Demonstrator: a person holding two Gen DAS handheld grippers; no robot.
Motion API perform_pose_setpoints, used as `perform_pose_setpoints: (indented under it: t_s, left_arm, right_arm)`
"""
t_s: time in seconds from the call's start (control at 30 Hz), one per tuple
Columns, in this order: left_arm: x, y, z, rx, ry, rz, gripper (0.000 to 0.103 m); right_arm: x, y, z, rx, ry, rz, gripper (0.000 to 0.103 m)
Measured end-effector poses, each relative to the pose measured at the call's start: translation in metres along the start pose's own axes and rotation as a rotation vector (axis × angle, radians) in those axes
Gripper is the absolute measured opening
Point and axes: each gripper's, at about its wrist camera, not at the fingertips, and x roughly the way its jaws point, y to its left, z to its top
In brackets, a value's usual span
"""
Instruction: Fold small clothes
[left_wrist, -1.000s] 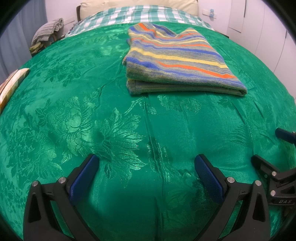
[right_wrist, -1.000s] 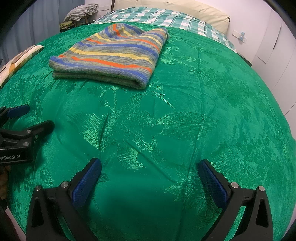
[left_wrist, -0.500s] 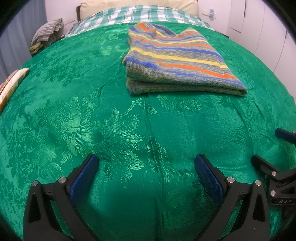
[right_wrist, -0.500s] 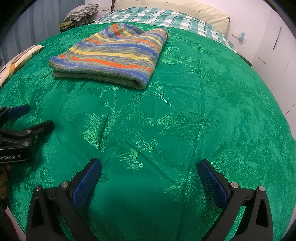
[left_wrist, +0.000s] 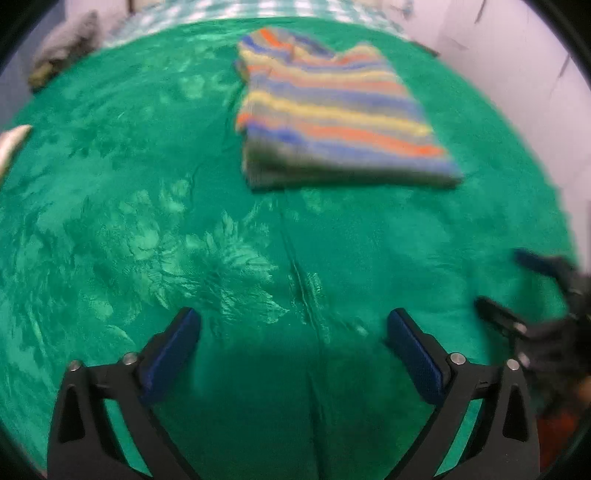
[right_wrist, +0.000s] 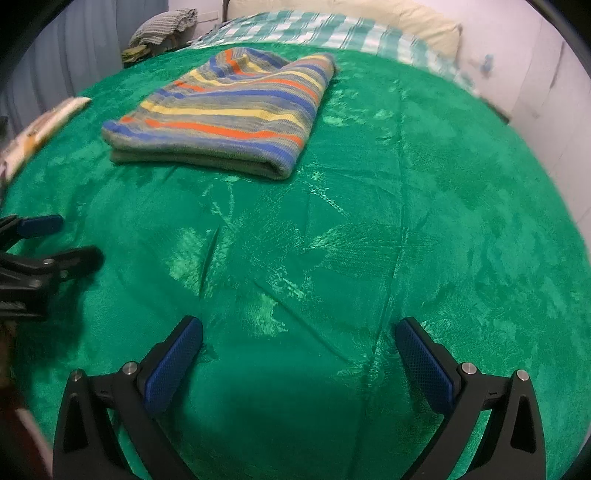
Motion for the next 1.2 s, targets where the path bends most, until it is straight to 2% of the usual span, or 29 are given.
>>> perform_pose_setpoints:
  t_s: [0.03,0.1,0.2,0.27,0.33,0.43,0.5,0.53,0.57,0.6,0.63,0.67,0.73,0.8,0.87,0.97,1.1,1.2]
  left_arm:
    - [-0.014,0.012,0.008,-0.023,-0.04,-0.046,0.101]
    - [-0.03,0.036,0.031,-0.071,-0.099,-0.08,0.102]
    - [-0.025,0.07,0.081,-0.163,-0.141,-0.136,0.102]
    - [-0.002,0.083,0.115,-0.195,-0.122,-0.175,0.101]
    - [0.031,0.088,0.143,-0.213,-0.081,-0.214,0.101]
    - [0.072,0.086,0.168,-0.242,-0.026,-0.247,0.1]
    - [0.087,0.076,0.178,-0.234,-0.031,-0.244,0.1]
    - [0.09,0.071,0.181,-0.221,-0.037,-0.25,0.093]
    - [0.096,0.063,0.185,-0.197,-0.029,-0.261,0.065]
    - [0.105,0.054,0.189,-0.166,0.006,-0.261,0.043]
    - [0.111,0.049,0.191,-0.148,0.029,-0.246,0.019]
    - [0.116,0.038,0.191,-0.118,0.035,-0.188,0.018]
    - [0.11,0.024,0.19,-0.081,-0.001,-0.114,0.016]
    - [0.092,0.016,0.185,-0.076,-0.041,-0.085,0.015]
    - [0.069,0.012,0.181,-0.072,-0.082,-0.084,0.015]
    - [0.019,0.001,0.172,-0.037,-0.159,-0.075,0.015]
    - [-0.05,-0.013,0.161,-0.018,-0.235,-0.095,0.015]
    - [-0.083,-0.017,0.155,-0.011,-0.267,-0.104,0.015]
  right_arm:
    - [-0.005,-0.01,0.004,0.032,-0.015,0.049,0.103]
    - [-0.014,-0.036,0.017,0.131,-0.077,0.147,0.102]
    - [-0.009,-0.072,0.059,0.268,-0.146,0.273,0.102]
    - [0.003,-0.087,0.087,0.329,-0.173,0.361,0.102]
    - [0.028,-0.098,0.122,0.377,-0.18,0.454,0.098]
    - [0.074,-0.105,0.162,0.427,-0.13,0.591,0.089]
    - [0.104,-0.108,0.178,0.46,-0.087,0.65,0.083]
    - [0.113,-0.109,0.186,0.463,-0.094,0.657,0.076]
    - [0.118,-0.108,0.192,0.458,-0.1,0.672,0.066]
    - [0.124,-0.103,0.198,0.444,-0.087,0.691,0.056]
    - [0.13,-0.093,0.202,0.415,-0.054,0.674,0.035]
    - [0.132,-0.078,0.208,0.322,-0.031,0.57,0.028]
    - [0.118,-0.048,0.217,0.12,-0.063,0.369,0.026]
    - [0.095,-0.031,0.218,0.045,-0.111,0.283,0.024]
    - [0.064,-0.022,0.216,-0.008,-0.178,0.265,0.023]
    - [0.016,-0.012,0.21,-0.041,-0.259,0.283,0.023]
    - [-0.043,-0.006,0.204,-0.034,-0.341,0.331,0.023]
    - [-0.07,0.002,0.207,-0.042,-0.367,0.349,0.023]
